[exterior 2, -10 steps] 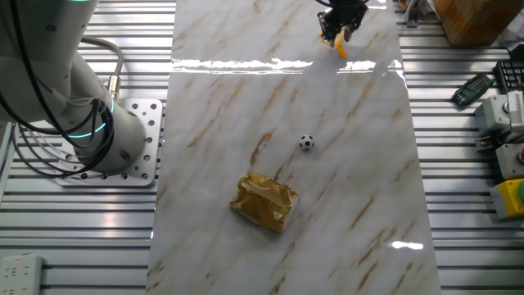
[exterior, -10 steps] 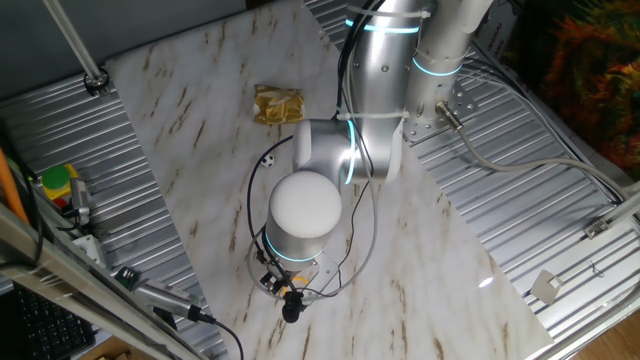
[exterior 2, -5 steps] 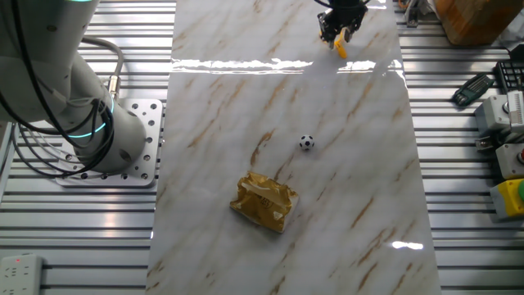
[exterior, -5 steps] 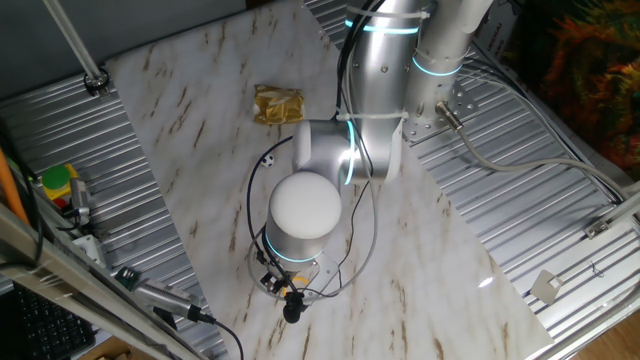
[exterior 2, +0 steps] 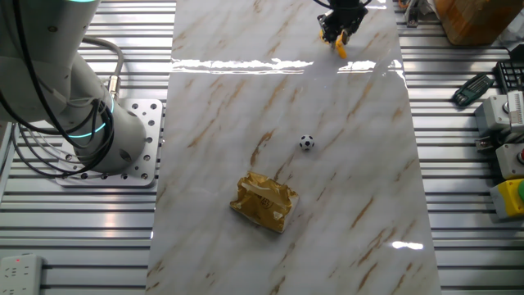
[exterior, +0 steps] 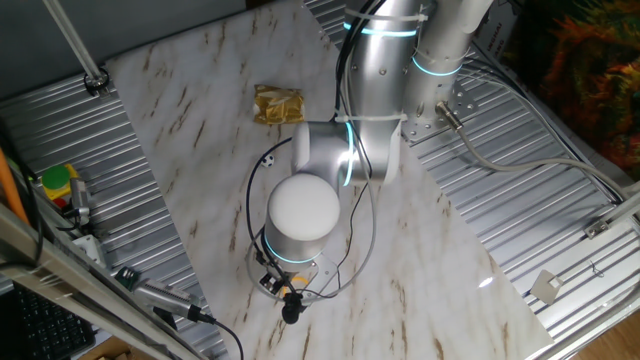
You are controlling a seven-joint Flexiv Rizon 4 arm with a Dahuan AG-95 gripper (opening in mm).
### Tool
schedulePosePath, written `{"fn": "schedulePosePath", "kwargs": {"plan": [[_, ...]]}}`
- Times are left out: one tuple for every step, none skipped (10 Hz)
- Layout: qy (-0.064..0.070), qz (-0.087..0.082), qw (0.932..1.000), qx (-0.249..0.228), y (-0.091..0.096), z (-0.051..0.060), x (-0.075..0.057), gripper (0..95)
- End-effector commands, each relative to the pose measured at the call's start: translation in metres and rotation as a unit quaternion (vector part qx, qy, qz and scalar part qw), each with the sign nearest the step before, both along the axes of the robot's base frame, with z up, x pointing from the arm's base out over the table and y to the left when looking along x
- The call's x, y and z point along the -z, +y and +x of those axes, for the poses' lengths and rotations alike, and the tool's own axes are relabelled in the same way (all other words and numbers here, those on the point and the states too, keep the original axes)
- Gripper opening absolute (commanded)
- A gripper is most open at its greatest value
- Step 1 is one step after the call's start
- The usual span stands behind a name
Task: Attach the bubble ring to the ball
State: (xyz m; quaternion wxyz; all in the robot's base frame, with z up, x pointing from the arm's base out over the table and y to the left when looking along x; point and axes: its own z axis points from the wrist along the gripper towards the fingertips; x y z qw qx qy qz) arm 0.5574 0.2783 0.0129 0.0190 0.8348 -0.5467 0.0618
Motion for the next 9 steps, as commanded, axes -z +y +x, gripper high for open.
{"fn": "schedulePosePath", "kwargs": {"plan": [[0.0,0.002,1.0,0.003,0.0001,0.0,0.0005,19.0],[0.0,0.003,1.0,0.004,0.0001,0.0,0.0005,19.0],[0.0,0.002,1.0,0.005,0.0,0.0,0.0006,19.0],[0.0,0.002,1.0,0.004,-0.0002,0.0,0.0011,38.0],[0.0,0.002,1.0,0.003,-0.0004,0.0,0.0017,38.0],[0.0,0.002,1.0,0.003,-0.0007,0.0001,0.0024,38.0],[0.0,0.003,1.0,0.004,-0.0008,0.0001,0.0027,38.0],[0.0,0.004,1.0,0.004,-0.0009,0.0001,0.003,38.0],[0.0,0.003,1.0,0.004,-0.001,0.0002,0.0034,38.0]]}}
